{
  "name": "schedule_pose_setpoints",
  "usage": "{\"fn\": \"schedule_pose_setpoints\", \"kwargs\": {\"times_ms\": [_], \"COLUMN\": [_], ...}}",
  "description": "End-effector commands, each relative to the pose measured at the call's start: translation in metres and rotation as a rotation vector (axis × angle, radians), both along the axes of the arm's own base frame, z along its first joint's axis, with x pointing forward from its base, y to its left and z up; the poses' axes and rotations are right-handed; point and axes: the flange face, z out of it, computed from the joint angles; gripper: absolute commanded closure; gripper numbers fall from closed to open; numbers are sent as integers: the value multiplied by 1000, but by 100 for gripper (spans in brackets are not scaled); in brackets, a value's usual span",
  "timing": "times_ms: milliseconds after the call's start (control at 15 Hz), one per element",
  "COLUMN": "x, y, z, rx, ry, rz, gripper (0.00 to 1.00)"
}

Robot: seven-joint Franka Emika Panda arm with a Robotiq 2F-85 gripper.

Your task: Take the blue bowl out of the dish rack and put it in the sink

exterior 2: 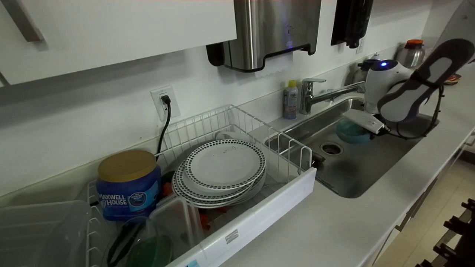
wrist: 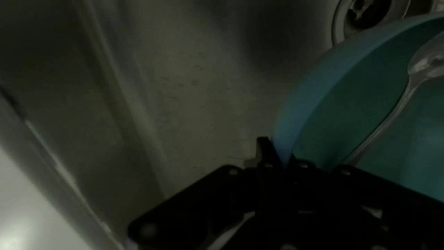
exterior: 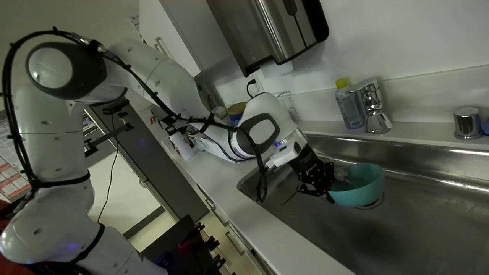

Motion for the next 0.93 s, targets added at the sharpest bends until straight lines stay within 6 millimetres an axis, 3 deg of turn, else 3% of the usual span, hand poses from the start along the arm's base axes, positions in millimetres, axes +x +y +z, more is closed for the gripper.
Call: {"fn": "schedule_pose_setpoints", "kwargs": {"times_ms": [0, 400, 867], "x": [16, 19, 19], "y": [-21, -52, -63], "z": [-14, -43, -68], "rx": [-31, -56, -48], "ry": [-31, 5, 20], "rz": [-38, -185, -238], "gripper": [99, 99, 99]}}
